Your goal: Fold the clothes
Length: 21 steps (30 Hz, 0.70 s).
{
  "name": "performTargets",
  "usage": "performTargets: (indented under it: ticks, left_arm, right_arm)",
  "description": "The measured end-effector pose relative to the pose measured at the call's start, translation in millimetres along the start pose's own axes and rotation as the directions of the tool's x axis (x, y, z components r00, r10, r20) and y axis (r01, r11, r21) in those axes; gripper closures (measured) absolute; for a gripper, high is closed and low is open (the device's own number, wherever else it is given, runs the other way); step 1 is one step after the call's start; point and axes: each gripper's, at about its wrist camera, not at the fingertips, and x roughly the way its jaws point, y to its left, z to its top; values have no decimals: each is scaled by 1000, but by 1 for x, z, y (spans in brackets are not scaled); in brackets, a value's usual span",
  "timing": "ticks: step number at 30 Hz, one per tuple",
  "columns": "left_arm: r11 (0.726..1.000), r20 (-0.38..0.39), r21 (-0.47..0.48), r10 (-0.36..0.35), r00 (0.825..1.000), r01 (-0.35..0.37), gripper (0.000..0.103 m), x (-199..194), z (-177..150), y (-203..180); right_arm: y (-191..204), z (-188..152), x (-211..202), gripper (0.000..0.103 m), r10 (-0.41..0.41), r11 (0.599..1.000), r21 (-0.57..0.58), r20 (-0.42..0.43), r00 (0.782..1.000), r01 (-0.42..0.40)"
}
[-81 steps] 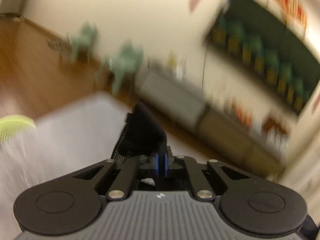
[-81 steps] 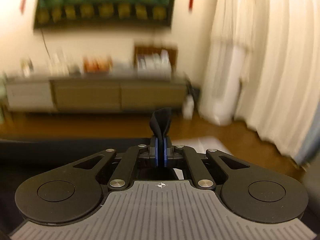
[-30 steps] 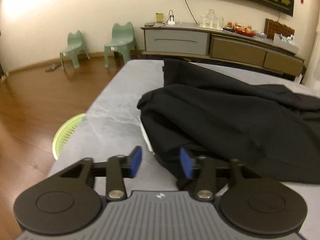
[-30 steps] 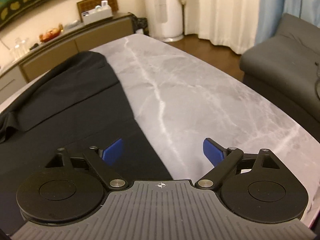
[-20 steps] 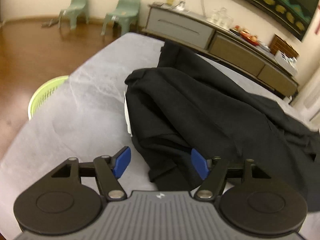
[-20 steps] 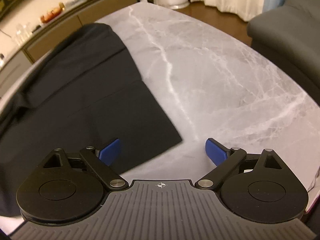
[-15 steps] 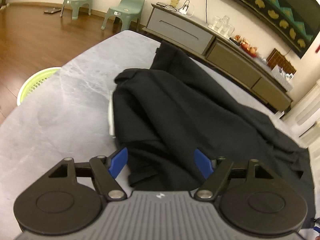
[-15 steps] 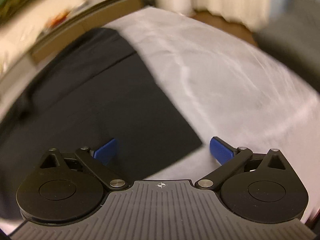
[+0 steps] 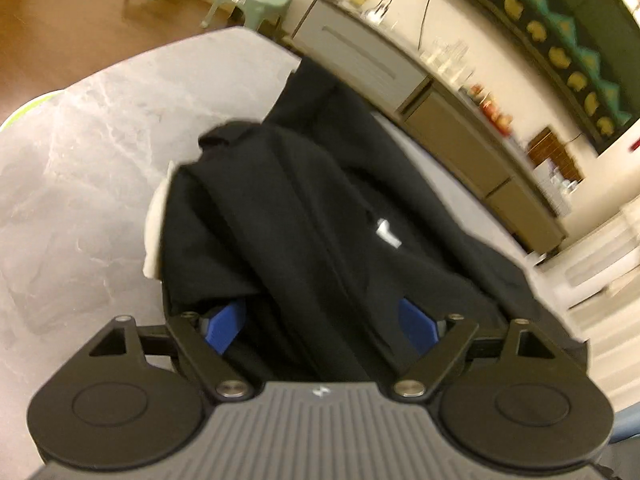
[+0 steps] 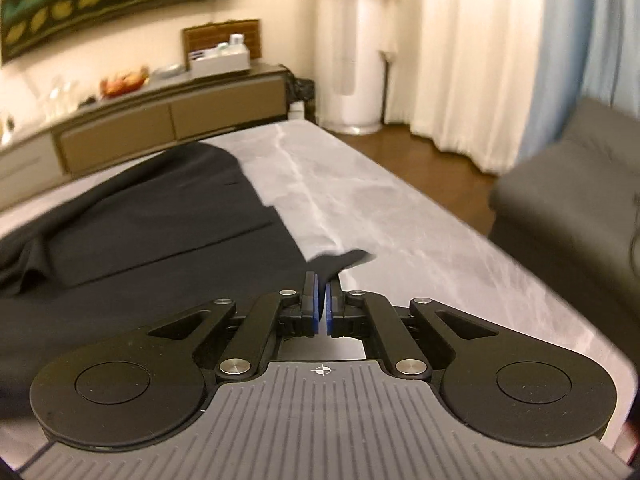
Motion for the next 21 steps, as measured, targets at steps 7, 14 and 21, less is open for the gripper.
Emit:
performTargets:
  ticks: [7, 14, 21]
  left_arm:
    - [996, 21, -67, -52, 998, 53, 17, -12, 5, 10]
    - [999, 0, 16, 48, 999, -48, 54, 16, 7, -7]
    - [939, 321, 177, -337, 885, 293, 97, -91, 19, -22]
  right_arm:
    - [-66, -19, -11, 47, 174, 926, 351, -81, 981, -135]
    - [-40, -20, 31, 45, 177, 930, 350, -170, 970, -108]
    - [1, 23, 8, 103, 199, 960, 168, 148, 969, -223]
